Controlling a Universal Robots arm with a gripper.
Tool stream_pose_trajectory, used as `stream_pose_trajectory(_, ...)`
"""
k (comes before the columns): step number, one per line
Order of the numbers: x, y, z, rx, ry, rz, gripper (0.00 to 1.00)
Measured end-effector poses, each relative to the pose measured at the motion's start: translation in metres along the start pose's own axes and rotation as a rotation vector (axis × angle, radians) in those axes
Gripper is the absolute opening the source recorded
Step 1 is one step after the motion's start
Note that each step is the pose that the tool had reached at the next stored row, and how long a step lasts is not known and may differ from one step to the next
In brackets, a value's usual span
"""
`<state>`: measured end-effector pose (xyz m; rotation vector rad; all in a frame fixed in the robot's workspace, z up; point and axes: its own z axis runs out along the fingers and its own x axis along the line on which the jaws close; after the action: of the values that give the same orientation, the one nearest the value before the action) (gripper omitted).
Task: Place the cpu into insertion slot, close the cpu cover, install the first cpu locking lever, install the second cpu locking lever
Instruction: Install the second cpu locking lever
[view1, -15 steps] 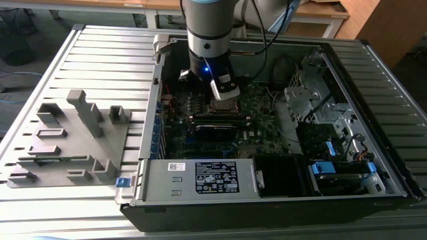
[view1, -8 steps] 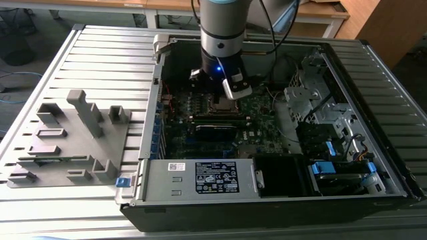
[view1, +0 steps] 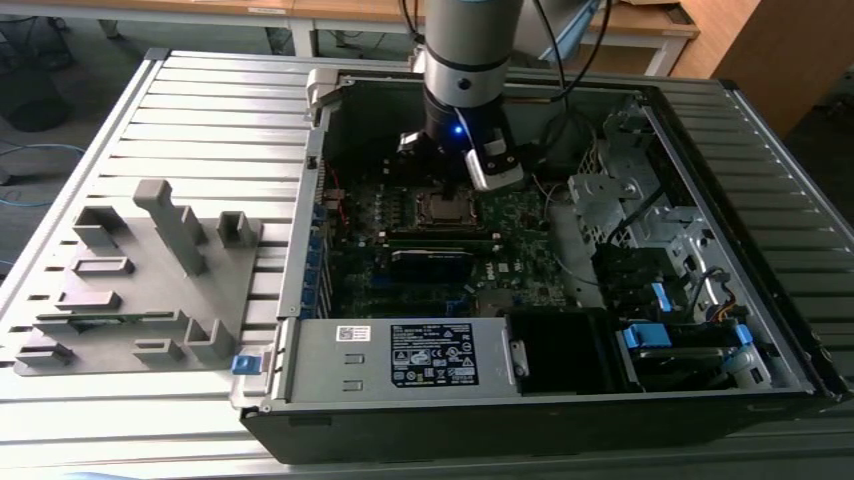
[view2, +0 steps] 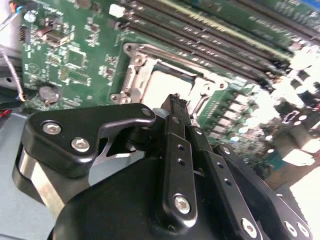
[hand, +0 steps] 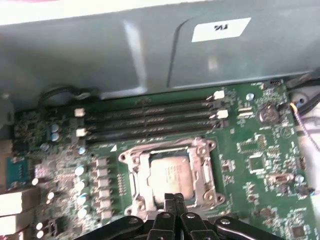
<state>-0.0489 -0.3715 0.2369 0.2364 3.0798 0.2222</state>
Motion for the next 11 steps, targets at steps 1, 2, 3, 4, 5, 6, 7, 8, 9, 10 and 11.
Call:
stream_pose_trajectory(1, -0.0015, 0.0025, 0.0004, 0.0022, -0.0003, 0.000, 0.11)
stream_pose_trajectory(2, -0.0027, 0.0052, 0.0009, 0.0052, -0.0007, 0.000, 0.11)
stream_pose_trajectory(3, -0.0037, 0.0076, 0.0014, 0.0087, -0.0012, 0.000, 0.11)
stream_pose_trajectory(4, -0.0044, 0.0098, 0.0018, 0.0147, -0.0022, -0.001, 0.11)
stream_pose_trajectory(5, -0.0050, 0.0115, 0.0021, 0.0219, -0.0034, -0.001, 0.11)
stream_pose_trajectory(6, -0.0053, 0.0125, 0.0022, 0.0271, -0.0040, -0.002, 0.11)
stream_pose_trajectory(7, -0.0055, 0.0130, 0.0023, 0.0319, -0.0047, -0.002, 0.11)
stream_pose_trajectory(8, -0.0054, 0.0133, 0.0024, 0.0417, -0.0063, -0.002, 0.11)
stream_pose_trajectory(9, -0.0053, 0.0138, 0.0024, 0.0566, -0.0085, -0.003, 0.11)
stream_pose_trajectory(10, -0.0053, 0.0141, 0.0025, 0.0715, -0.0107, -0.004, 0.11)
stream_pose_trajectory(11, -0.0052, 0.0144, 0.0026, 0.0803, -0.0121, -0.004, 0.11)
